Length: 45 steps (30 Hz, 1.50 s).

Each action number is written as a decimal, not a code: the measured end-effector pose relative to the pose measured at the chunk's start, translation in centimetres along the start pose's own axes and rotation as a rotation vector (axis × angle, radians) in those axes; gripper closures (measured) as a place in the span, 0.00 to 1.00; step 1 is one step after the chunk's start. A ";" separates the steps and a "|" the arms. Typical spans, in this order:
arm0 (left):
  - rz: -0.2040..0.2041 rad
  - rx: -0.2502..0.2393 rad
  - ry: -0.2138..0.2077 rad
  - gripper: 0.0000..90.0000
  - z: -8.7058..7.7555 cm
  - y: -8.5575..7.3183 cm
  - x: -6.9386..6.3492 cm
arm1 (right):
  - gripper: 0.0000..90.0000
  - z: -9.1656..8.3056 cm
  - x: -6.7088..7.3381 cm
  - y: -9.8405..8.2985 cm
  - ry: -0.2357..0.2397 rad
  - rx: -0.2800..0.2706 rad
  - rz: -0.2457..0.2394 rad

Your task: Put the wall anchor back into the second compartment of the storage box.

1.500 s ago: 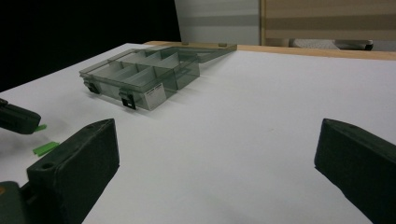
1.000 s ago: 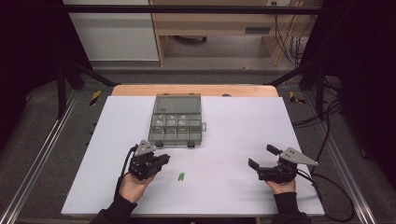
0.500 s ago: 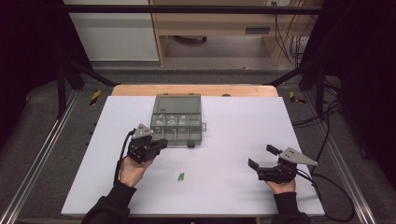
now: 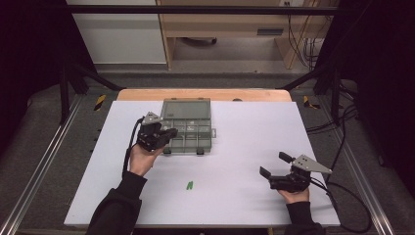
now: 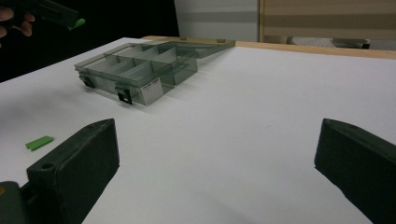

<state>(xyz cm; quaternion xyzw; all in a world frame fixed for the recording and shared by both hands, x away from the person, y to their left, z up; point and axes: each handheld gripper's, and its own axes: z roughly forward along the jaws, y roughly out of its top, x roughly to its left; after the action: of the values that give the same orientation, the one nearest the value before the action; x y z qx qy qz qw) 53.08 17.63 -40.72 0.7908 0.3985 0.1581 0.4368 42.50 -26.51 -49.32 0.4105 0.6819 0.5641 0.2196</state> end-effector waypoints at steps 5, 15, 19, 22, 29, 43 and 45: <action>0.021 0.011 0.016 0.94 1.4 0.9 0.5 | 0.00 0.0 0.0 0.0 0.001 0.001 0.000; 0.034 0.020 0.037 0.94 3.8 2.0 2.0 | 0.00 0.1 0.0 0.0 0.002 -0.001 -0.003; 0.045 0.025 0.046 0.94 5.1 2.4 2.5 | 0.00 0.1 0.0 0.0 0.002 0.004 -0.004; 0.049 0.017 0.059 0.94 5.7 2.6 2.8 | 0.00 0.0 0.0 0.0 0.002 0.003 -0.002; 0.058 0.052 0.094 0.94 6.7 2.3 3.7 | 0.00 0.1 0.0 0.0 0.002 0.005 -0.004; 0.056 0.146 0.101 0.94 8.5 0.7 4.7 | 0.00 0.0 0.0 0.0 0.001 -0.001 -0.001; 0.051 0.177 0.104 0.94 9.0 0.3 4.8 | 0.00 0.0 0.0 0.0 0.003 0.000 -0.001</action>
<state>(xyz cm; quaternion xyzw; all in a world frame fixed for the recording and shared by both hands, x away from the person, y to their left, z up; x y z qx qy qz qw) 61.65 16.12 -46.03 0.8270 0.4126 0.1743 0.3397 42.50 -26.50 -49.32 0.4093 0.6825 0.5645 0.2190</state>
